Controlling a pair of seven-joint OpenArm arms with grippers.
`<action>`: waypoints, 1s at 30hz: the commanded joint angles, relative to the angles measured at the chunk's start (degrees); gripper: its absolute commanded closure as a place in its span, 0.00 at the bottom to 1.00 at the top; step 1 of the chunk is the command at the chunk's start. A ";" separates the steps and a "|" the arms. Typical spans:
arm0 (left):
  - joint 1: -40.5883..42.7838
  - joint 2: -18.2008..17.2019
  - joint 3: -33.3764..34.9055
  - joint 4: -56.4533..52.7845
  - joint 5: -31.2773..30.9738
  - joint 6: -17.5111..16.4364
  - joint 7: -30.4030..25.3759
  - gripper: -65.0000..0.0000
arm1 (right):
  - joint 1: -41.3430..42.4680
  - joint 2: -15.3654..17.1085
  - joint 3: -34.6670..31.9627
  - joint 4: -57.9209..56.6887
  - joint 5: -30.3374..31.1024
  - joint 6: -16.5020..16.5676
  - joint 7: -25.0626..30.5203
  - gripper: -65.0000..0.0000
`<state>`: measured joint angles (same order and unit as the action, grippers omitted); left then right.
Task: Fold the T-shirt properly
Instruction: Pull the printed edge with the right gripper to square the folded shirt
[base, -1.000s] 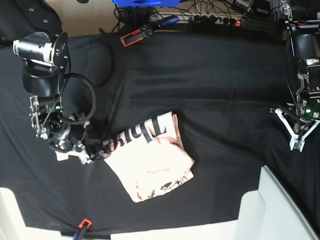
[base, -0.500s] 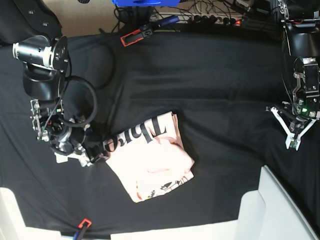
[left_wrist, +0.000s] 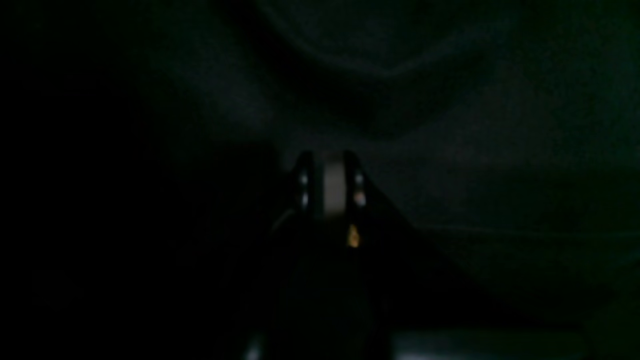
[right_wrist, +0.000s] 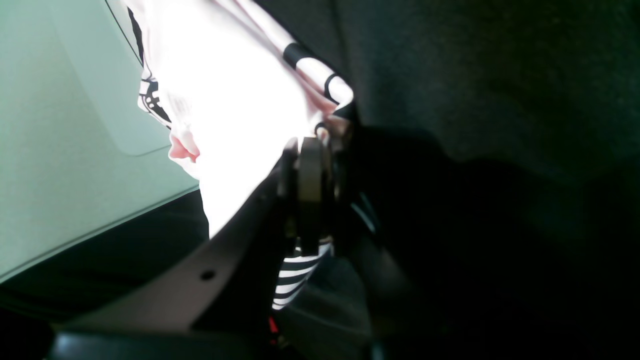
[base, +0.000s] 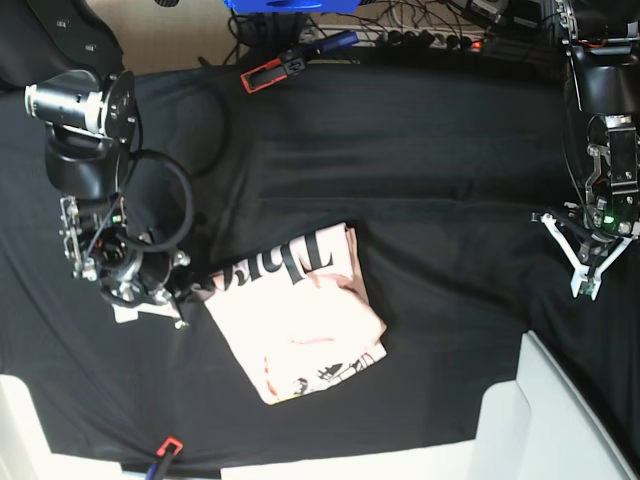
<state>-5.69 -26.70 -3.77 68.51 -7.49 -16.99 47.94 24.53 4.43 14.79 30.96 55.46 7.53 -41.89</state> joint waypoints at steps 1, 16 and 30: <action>-0.94 -1.21 -0.41 0.81 0.41 0.16 -0.78 0.95 | 0.21 0.45 0.20 0.73 0.49 0.34 -0.70 0.99; -1.12 -1.13 0.03 0.72 0.41 0.16 -0.87 0.95 | -9.98 0.28 0.11 16.91 0.58 0.25 -3.69 0.99; -1.21 -0.51 -0.32 0.72 0.50 0.16 -0.95 0.95 | -19.13 0.10 0.29 32.47 1.90 -5.55 -7.47 0.99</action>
<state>-5.85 -26.04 -3.70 68.45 -7.51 -16.97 47.90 4.64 3.92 14.90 62.63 56.75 1.50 -49.32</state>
